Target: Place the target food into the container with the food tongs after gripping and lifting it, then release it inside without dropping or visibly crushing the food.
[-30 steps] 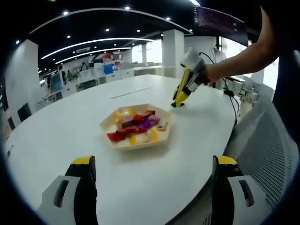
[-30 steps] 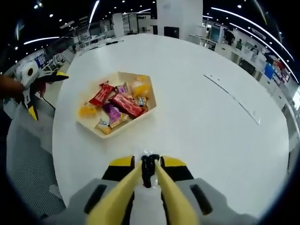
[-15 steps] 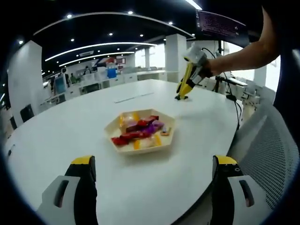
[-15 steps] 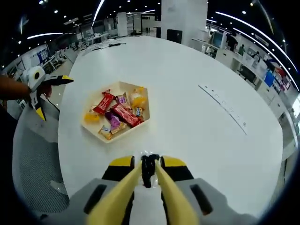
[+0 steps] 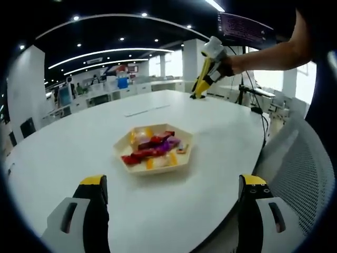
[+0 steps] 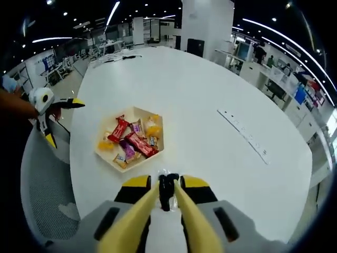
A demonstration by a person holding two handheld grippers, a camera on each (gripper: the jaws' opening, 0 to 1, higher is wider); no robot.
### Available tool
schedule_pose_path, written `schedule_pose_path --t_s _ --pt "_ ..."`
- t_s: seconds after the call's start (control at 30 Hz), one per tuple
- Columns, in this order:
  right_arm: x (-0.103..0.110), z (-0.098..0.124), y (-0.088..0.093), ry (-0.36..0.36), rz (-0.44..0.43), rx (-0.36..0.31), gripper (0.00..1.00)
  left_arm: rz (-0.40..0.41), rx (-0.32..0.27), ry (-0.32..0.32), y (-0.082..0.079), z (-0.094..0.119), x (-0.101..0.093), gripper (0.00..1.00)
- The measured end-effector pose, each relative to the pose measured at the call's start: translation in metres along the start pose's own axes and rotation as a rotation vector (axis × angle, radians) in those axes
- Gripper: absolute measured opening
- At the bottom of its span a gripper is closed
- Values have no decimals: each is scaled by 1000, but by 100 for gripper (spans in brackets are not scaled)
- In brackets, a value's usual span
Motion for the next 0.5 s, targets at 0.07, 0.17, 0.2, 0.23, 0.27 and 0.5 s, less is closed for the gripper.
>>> schedule_pose_path --t_s 0.07,0.17,0.2,0.23,0.27,0.5 --pt "-1 1 -3 2 6 -1 21 5 -1 -2 0 0 0 99" --pt "-2 3 -6 3 9 -4 21 -2 2 6 0 0 -1 99" --pt "-2 3 -7 3 11 -6 21 -4 3 6 0 0 -1 99" --pt "-1 4 -9 3 13 -6 21 -7 5 5 1 0 -1 99" --pt "-1 4 -11 2 14 -7 21 -8 5 5 1 0 -1 99" --pt "3 1 -22 -6 19 -19 21 -14 11 -1 1 0 0 99"
Point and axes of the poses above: the point that each gripper's makers call its tool centre point, and the gripper's own axes: z roughly backward along the fingers, x roughly to its left, y roughly out of its underside, the point moved 6 cm from there along z, roughly backward along the fingers, and after that the axes turned 15 degrees about -x, right-handed, at the moved point
